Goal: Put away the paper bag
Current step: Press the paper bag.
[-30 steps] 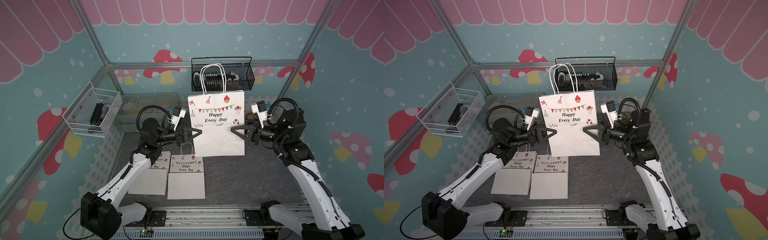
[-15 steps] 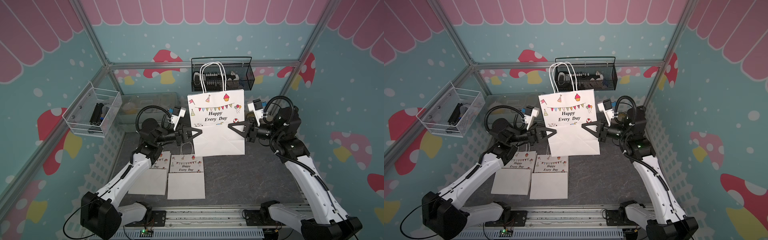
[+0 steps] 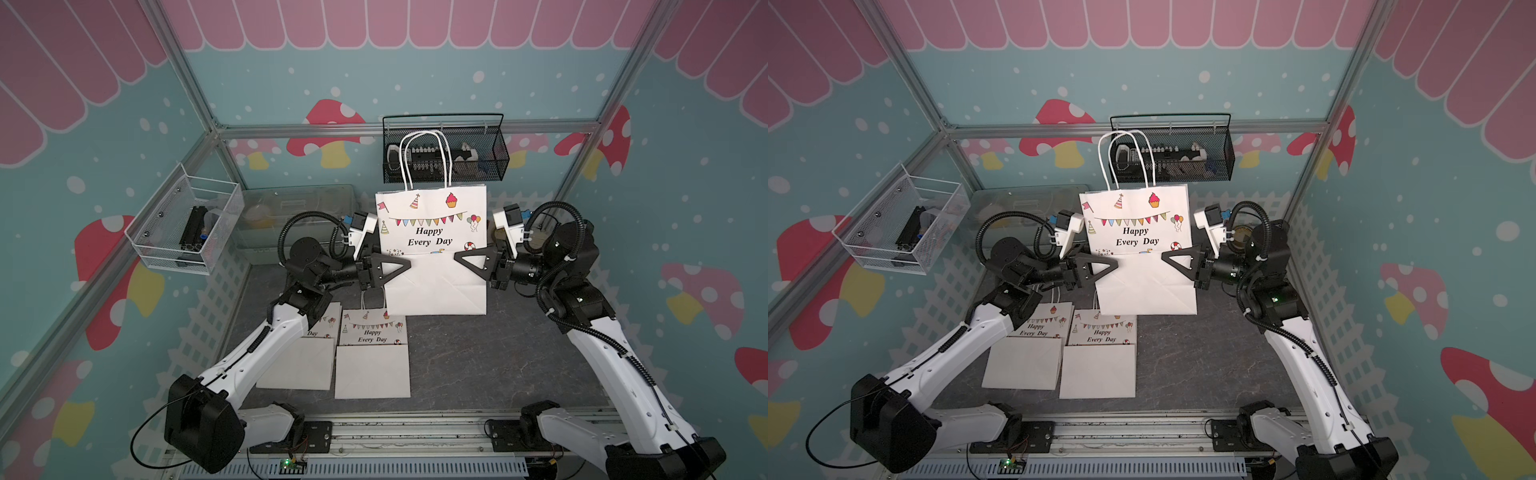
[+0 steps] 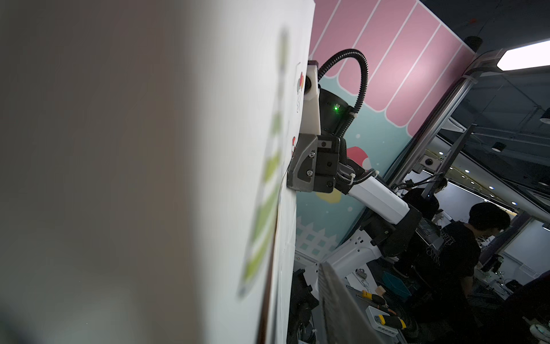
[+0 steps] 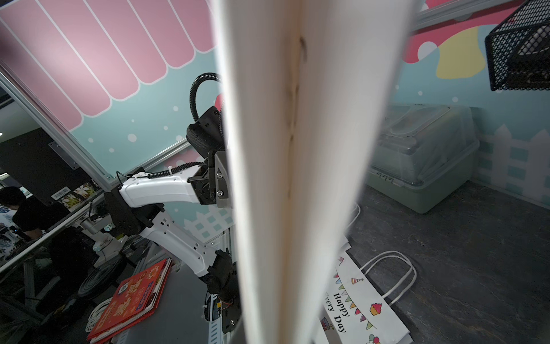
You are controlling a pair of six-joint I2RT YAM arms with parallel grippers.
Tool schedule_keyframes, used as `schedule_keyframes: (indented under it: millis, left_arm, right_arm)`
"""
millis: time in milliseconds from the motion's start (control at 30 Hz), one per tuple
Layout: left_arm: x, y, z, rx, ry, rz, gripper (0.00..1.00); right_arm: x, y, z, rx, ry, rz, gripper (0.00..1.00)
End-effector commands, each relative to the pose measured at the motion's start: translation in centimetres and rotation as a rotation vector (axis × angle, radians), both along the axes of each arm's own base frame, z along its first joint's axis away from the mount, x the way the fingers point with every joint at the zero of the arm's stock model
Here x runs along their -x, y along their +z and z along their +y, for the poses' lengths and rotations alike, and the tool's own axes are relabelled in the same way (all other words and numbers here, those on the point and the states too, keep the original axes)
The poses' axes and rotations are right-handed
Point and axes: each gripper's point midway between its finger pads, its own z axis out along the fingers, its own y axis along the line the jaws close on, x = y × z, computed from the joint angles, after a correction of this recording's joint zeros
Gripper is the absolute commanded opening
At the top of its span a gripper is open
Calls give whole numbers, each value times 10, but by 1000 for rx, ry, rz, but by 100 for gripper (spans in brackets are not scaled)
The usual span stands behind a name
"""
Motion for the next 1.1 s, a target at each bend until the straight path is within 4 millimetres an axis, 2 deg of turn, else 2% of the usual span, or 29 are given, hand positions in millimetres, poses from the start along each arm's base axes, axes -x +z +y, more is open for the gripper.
schedule_keyframes:
  millis: [0,167,333,400,533,767,900,933,1000,1067]
  left_arm:
    - [1,17,1,27,35,-57,40]
    - [-8,21,5,44,118,-70,39]
    - [-3,25,5,66,91,-76,39]
    - [1,29,6,78,75,-87,34]
    - [4,31,7,86,69,-93,20]
    - [6,36,8,108,72,-106,18]
    - [4,33,6,101,58,-97,6]
    - [4,32,5,96,58,-97,1]
    - [3,29,5,81,65,-98,0]
    - [3,27,5,71,69,-98,0]
  right_arm:
    - [5,3,2,-20,3,-16,0]
    - [1,6,-5,-41,-77,-37,0]
    - [2,12,-7,-76,-91,-44,0]
    - [1,12,-7,-84,-97,-44,0]
    - [0,9,-6,-97,-88,-30,0]
    - [3,-1,-7,-75,-91,-19,0]
    - [3,-3,-7,-77,-92,-18,0]
    - [2,-3,-7,-77,-94,-19,3]
    - [2,-1,-7,-76,-94,-30,10]
    - [2,2,-7,-74,-96,-43,24]
